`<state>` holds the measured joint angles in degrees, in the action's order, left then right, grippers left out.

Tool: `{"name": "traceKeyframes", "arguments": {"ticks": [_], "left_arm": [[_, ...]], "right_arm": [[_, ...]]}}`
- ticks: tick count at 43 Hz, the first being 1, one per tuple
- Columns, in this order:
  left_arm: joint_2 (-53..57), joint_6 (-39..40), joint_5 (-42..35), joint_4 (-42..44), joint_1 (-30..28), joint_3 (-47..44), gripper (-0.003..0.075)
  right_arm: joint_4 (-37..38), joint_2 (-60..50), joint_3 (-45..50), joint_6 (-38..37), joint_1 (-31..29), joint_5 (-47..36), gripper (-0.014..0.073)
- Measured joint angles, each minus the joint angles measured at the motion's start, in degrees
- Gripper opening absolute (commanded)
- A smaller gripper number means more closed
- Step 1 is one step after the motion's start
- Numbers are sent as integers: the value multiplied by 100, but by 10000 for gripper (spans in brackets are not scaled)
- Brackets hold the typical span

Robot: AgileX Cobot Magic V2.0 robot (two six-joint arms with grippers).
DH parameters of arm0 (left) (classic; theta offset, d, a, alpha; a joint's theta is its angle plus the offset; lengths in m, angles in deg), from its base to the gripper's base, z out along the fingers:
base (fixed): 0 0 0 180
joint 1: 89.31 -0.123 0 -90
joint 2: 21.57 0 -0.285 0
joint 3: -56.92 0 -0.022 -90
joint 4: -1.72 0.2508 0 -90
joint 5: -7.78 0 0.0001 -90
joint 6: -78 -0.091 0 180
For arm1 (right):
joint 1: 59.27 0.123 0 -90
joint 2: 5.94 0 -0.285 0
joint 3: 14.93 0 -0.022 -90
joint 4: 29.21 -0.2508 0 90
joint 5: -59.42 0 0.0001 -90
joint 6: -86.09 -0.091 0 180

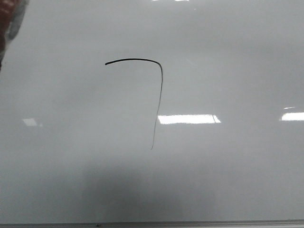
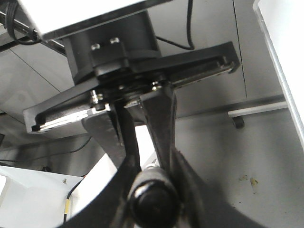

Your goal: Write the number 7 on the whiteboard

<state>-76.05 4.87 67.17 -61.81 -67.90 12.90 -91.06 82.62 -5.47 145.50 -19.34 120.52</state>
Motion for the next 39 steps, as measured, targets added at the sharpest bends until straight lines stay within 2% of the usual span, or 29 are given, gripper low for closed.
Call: {"name": "traceKeyframes", "arguments": {"ticks": [3, 10, 14, 21, 28, 33, 39], "left_arm": [[-10, 25, 0, 11, 0, 0, -20], [-21, 22, -1, 37, 0, 0, -20], [-35, 190, 15, 177, 0, 0, -20], [-291, 1177, -551, 1131, 0, 4, -20], [-711, 3095, -1155, 2724, -59, 179, -20], [-1074, 4484, -1450, 3932, -360, 503, -20], [-1509, 5572, -1782, 4955, -1003, 806, -20]], "right_arm": [[7, 0, 0, 22, 0, -11, 117], [-50, 0, 0, 22, 2, -50, 538], [-196, -14, 0, 22, 2, -142, 662], [-73, -401, 0, -60, -111, -300, 601], [840, -1168, 173, -641, -639, -553, 493], [1346, -1983, 793, -919, -1095, -835, 415], [1473, -3087, 1995, -1220, -1621, -1442, 284]]}}
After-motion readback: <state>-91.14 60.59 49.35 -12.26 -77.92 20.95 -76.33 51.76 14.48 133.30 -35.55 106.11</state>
